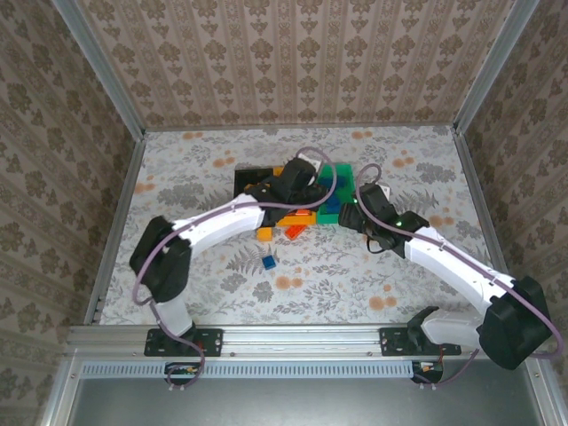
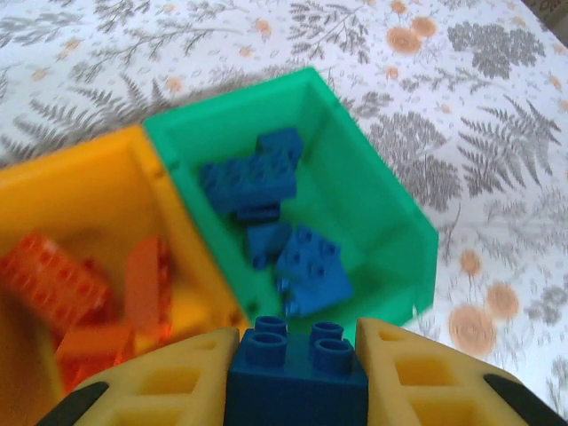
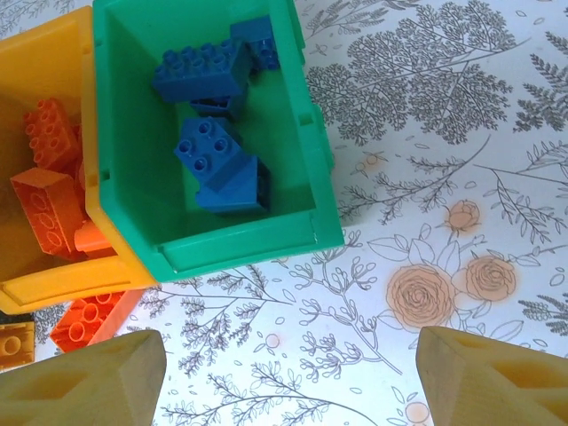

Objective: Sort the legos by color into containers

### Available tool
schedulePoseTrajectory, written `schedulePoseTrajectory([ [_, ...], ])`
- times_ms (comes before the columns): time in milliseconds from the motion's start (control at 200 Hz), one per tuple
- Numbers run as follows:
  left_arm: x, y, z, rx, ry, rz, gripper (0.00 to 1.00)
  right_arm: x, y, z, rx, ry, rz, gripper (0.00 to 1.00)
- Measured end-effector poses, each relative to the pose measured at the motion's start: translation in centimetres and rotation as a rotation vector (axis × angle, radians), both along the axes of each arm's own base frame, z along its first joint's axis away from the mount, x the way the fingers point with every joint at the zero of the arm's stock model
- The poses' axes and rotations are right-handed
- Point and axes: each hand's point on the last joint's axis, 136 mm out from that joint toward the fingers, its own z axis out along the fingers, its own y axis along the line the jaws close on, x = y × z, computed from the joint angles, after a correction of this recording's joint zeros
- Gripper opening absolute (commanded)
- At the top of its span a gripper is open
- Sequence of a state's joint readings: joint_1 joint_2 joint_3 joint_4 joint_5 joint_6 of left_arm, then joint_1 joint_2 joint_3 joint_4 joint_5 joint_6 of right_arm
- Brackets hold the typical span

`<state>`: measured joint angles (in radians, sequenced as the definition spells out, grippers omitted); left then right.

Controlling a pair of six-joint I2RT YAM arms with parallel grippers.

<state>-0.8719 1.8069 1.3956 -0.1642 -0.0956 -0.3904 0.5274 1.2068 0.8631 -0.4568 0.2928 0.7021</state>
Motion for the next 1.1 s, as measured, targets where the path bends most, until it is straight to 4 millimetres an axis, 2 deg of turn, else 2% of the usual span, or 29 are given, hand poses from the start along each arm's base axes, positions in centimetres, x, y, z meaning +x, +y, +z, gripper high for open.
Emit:
schedulePoseTrajectory([
  [100,2.4,-2.3,-0.4,-0.021,-0.011,-0.012,0.35,-0.3,-0.2,-0.1,0.001,0.001,-0.003,0.76],
  [190,3.8,-4.0,-0.8,-0.034,-0.017,-0.022,0.39,-0.4,-0.4,-0.2,-0.001,0.004,-0.006,0.76],
  [220,4.1,-4.5,-0.9,-0.037,-0.018,-0.026,0.42,-0.4,-0.5,-0.3,-0.001,0.004,-0.008,0.76],
  [305,5.0,-5.6,-1.5,-0.04,-0.016,-0.035,0.6,-0.4,-0.6,-0.2,0.0,0.003,-0.011,0.76],
  [360,5.4,-5.9,-1.7,-0.047,-0.008,-0.03,0.67,-0.4,-0.6,-0.1,0.001,0.001,-0.011,0.76],
  [460,5.8,-5.7,-1.9,-0.048,0.003,-0.018,0.74,-0.4,-0.7,0.0,0.003,-0.002,-0.013,0.76],
  [600,5.8,-5.2,-0.9,-0.068,-0.002,-0.006,0.85,-0.4,-0.6,0.0,0.007,-0.002,-0.011,0.77],
  [710,4.5,-3.8,1.1,-0.088,-0.016,-0.006,0.99,-0.5,-0.5,0.0,0.014,0.0,-0.005,0.79],
  [910,-0.5,0.0,6.6,-0.154,-0.069,-0.025,1.0,-0.4,0.1,-0.4,0.025,0.015,0.019,0.81],
  [1015,-3.6,2.2,7.3,-0.162,-0.079,-0.039,1.0,-0.3,0.6,-1.2,0.029,0.04,0.038,0.81],
  [1100,-5.9,4.2,6.3,-0.135,-0.067,-0.041,1.0,-0.2,1.1,-1.6,0.039,0.052,0.056,0.81],
])
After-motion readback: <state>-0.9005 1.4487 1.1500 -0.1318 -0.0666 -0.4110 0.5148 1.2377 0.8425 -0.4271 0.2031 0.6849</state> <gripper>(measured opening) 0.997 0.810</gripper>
